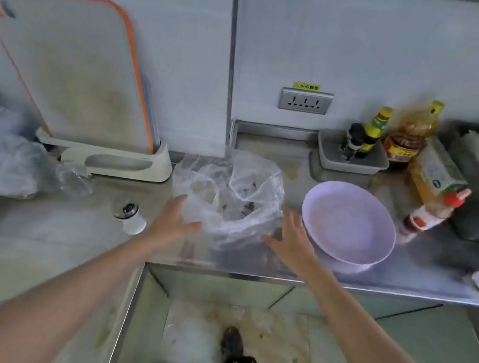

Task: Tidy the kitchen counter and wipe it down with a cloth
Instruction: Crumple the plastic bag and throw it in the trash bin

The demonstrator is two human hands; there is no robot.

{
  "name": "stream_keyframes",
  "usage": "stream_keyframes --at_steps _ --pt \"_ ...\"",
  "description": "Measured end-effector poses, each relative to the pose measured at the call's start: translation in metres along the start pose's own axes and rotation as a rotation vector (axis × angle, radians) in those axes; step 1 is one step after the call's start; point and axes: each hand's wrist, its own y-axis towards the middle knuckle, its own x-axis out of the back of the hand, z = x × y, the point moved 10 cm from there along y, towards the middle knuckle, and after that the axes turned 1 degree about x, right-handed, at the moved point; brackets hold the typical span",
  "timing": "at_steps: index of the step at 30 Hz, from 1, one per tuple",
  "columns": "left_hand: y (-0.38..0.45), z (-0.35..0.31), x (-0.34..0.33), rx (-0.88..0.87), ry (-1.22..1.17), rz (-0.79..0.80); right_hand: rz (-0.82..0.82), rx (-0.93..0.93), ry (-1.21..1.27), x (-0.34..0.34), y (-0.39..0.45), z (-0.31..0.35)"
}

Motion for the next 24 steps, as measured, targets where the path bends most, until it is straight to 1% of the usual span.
stream_keyframes --at_steps 2,3,5,6,8,10,13,15,16,18,20,22,23,24 --pt "0.03 0.005 -0.001 0.091 0.01 -0.04 -0.06 -0.004 -0.021 0.017 0.037 -0.002" --pt "0.04 0.01 -0.005 0.154 0.028 -0.039 -0.065 -0.002 -0.075 0.023 0.055 -0.001" --pt "0.059 0.021 -0.017 0.244 0.071 -0.012 -0.001 0.056 -0.226 0.022 0.09 0.004" --pt "0.069 0.025 -0.021 0.266 0.106 0.001 0.067 0.08 -0.304 0.015 0.107 0.003" --pt "0.084 0.027 -0.03 0.267 0.199 0.051 0.231 0.083 -0.397 -0.009 0.128 -0.007" --pt "0.094 0.025 -0.041 0.233 0.287 0.098 0.362 0.07 -0.438 -0.034 0.136 -0.018" --pt "0.105 0.014 -0.059 0.162 0.373 0.167 0.439 0.051 -0.46 -0.062 0.135 -0.026" --pt "0.108 0.004 -0.068 0.109 0.443 0.231 0.39 0.051 -0.452 -0.067 0.132 -0.023" --pt "0.11 -0.001 -0.071 0.069 0.472 0.231 0.341 0.048 -0.427 -0.065 0.132 -0.02" --pt "0.111 -0.017 -0.073 -0.032 0.503 0.21 0.251 0.032 -0.367 -0.055 0.132 -0.013" --pt "0.112 -0.04 -0.074 -0.135 0.483 0.162 0.152 0.055 -0.301 -0.042 0.13 -0.003" --pt "0.111 -0.055 -0.082 -0.229 0.5 0.16 0.063 0.074 -0.149 -0.026 0.125 0.011" --pt "0.11 -0.064 -0.086 -0.291 0.499 0.161 0.06 0.055 -0.024 -0.022 0.121 0.018" --pt "0.107 -0.075 -0.09 -0.346 0.482 0.179 0.095 0.019 0.144 -0.021 0.116 0.023"
